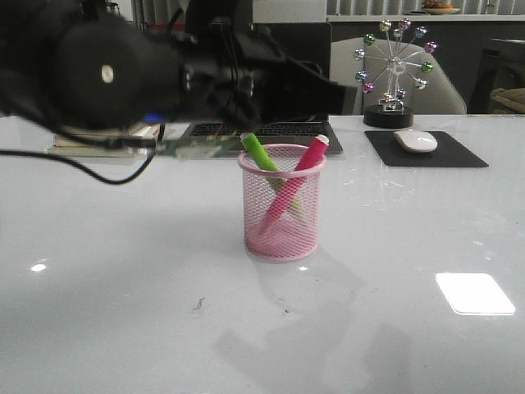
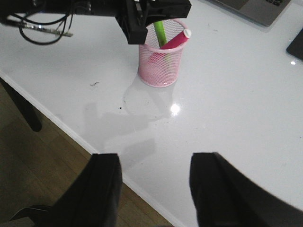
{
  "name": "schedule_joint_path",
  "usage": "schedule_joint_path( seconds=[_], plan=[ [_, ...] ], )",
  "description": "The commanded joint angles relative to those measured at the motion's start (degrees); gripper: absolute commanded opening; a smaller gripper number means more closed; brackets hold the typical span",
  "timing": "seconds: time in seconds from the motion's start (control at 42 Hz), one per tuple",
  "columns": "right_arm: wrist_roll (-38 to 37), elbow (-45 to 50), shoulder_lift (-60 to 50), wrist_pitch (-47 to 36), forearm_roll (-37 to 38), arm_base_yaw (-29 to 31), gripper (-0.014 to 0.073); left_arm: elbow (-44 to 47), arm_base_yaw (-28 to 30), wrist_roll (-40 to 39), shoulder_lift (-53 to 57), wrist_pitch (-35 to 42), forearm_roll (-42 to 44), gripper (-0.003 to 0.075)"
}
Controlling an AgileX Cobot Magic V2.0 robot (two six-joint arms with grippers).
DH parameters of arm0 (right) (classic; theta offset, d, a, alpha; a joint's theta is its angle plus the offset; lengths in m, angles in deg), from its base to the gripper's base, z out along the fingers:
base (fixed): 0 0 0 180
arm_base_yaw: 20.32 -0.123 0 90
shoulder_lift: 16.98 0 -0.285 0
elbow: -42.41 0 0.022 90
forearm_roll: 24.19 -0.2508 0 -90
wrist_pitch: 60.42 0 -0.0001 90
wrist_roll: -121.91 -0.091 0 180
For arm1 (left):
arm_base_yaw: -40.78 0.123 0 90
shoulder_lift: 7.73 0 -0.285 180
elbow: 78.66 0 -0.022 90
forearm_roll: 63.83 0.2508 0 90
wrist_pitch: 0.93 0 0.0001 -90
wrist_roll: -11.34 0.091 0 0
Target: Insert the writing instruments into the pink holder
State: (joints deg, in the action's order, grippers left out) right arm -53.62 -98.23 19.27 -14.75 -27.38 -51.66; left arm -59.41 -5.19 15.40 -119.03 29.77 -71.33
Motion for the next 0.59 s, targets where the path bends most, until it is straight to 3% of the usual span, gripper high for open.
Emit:
schedule_joint_path(
  seconds=[0.0, 0.143, 0.285, 0.404, 0.571],
  plan=[
    [-0.1, -1.5, 0.1, -3.8, 0.1, 0.2, 0.0447, -5.0, 0.5, 0.4, 7.7, -12.8, 2.9, 0.036],
    [-0.1, -1.5, 0.1, -3.8, 0.1, 0.2, 0.0447, -12.1, 0.8, 0.4, 14.8, -43.6, 10.8, 0.036],
    [-0.1, -1.5, 0.1, -3.8, 0.1, 0.2, 0.0447, -17.2, 0.8, 0.4, 19.9, -64.4, 11.2, 0.036],
    [-0.1, -1.5, 0.1, -3.8, 0.1, 0.2, 0.0447, -17.6, 0.8, 0.3, 24.5, -72.2, 10.9, 0.036],
    [-0.1, -1.5, 0.1, -3.8, 0.1, 0.2, 0.0447, -12.1, 0.8, 0.1, 33.3, -72.7, 7.5, 0.036]
  ],
)
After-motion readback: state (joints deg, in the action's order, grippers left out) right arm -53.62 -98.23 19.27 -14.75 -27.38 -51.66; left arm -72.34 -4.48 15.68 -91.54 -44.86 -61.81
